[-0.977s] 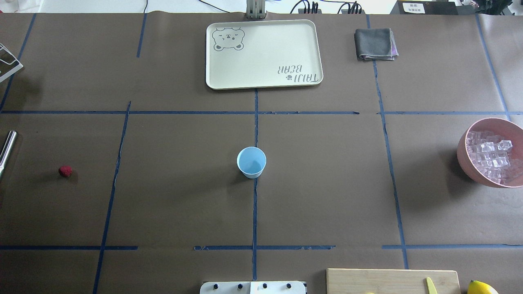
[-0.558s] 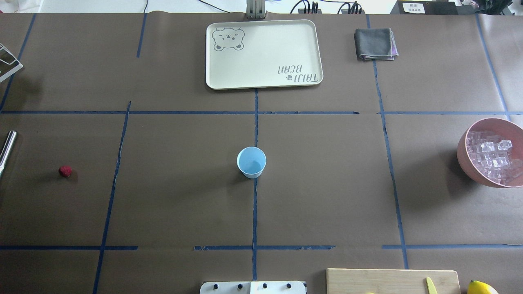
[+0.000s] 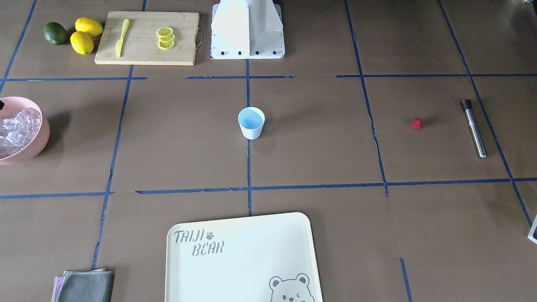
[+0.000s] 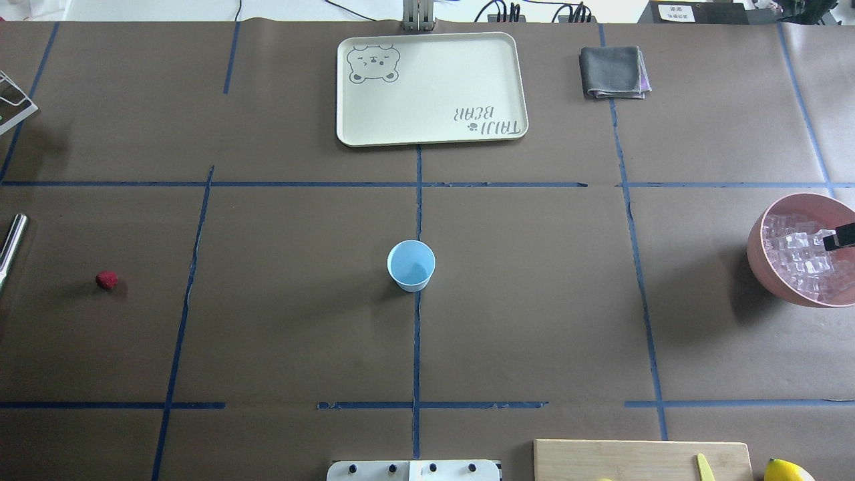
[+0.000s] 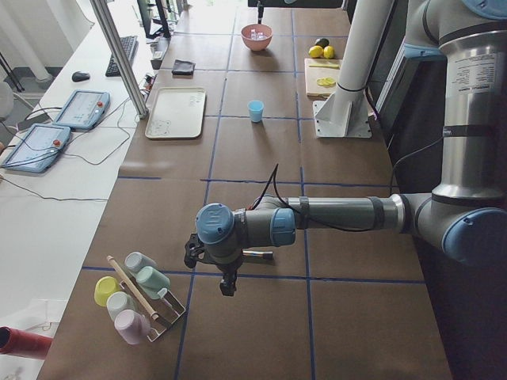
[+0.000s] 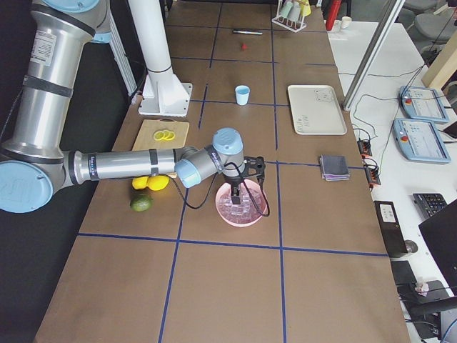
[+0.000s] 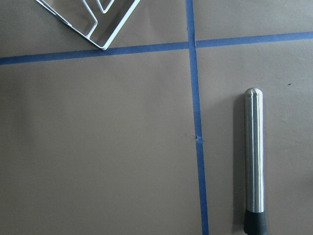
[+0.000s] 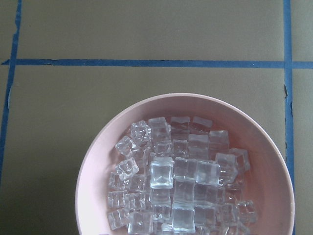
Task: Mash ice and strawberries in cup
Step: 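Lower the right gripper into the bowl and grasp an ice cube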
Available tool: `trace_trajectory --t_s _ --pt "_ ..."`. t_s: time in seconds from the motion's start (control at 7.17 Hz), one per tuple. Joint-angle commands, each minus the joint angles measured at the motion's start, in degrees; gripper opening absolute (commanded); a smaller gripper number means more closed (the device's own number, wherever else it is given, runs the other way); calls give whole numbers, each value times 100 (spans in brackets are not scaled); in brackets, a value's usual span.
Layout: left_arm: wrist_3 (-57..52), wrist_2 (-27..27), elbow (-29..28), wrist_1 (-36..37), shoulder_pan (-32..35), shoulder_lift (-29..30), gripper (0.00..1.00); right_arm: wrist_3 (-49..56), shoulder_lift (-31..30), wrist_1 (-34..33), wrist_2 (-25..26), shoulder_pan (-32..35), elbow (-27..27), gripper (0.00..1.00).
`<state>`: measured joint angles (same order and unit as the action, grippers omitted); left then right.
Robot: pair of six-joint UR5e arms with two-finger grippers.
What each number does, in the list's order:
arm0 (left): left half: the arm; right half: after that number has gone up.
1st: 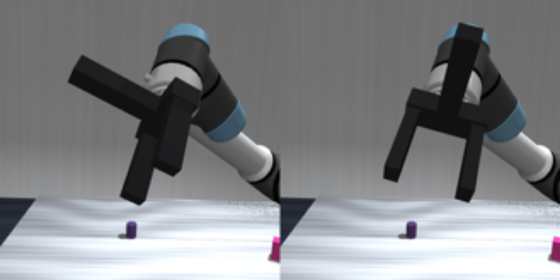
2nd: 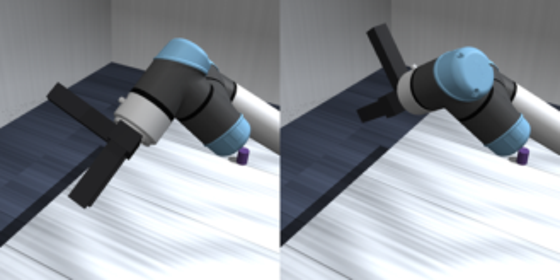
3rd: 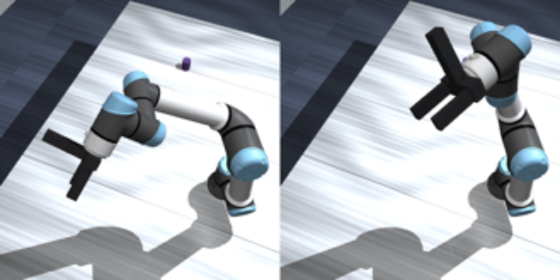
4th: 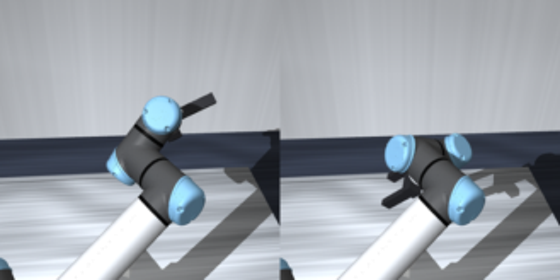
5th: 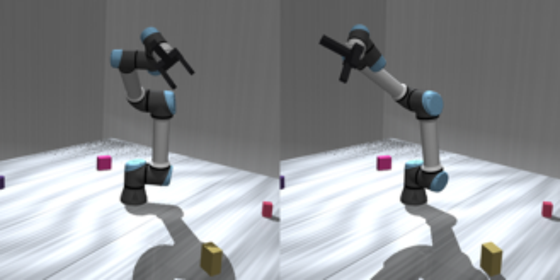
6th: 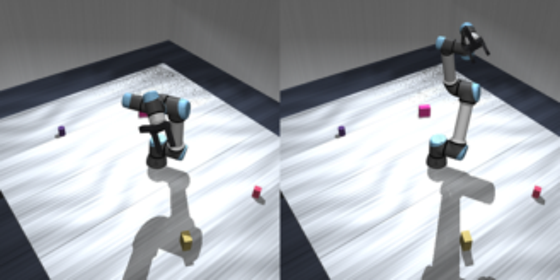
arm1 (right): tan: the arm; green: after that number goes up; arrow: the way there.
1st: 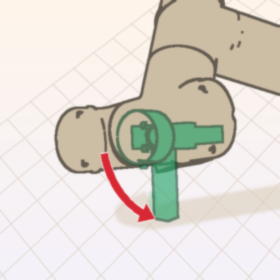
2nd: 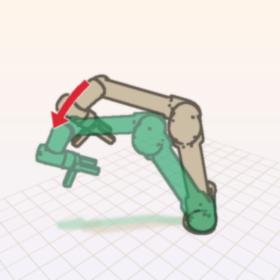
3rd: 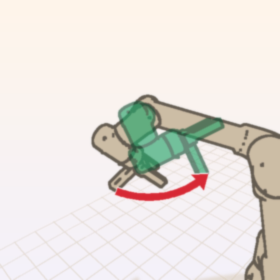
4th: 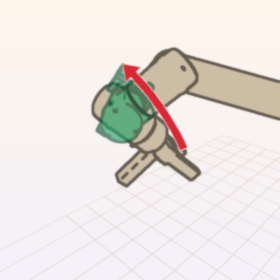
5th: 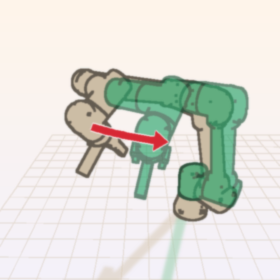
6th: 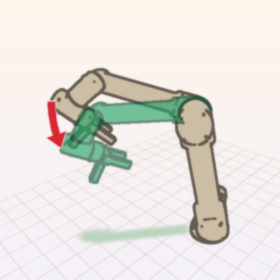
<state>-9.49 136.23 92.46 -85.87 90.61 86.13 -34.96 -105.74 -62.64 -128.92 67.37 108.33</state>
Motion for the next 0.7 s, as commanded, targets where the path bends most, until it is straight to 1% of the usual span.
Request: trace_trajectory --t_s 0.0,0.14,0.28,0.42,0.56 --pt "0 0 0 0 0 9 100 -300 88 94 271 -470 -293 93" --pt "0 0 0 0 0 0 100 -292 106 137 271 -514 -408 92" --pt "0 0 0 0 0 0 100 -248 98 138 271 -523 -435 89" --pt "0 0 0 0 0 9 100 -135 106 155 271 -523 -505 87" --pt "0 0 9 0 0 9 100 180 115 147 245 -523 -558 85"
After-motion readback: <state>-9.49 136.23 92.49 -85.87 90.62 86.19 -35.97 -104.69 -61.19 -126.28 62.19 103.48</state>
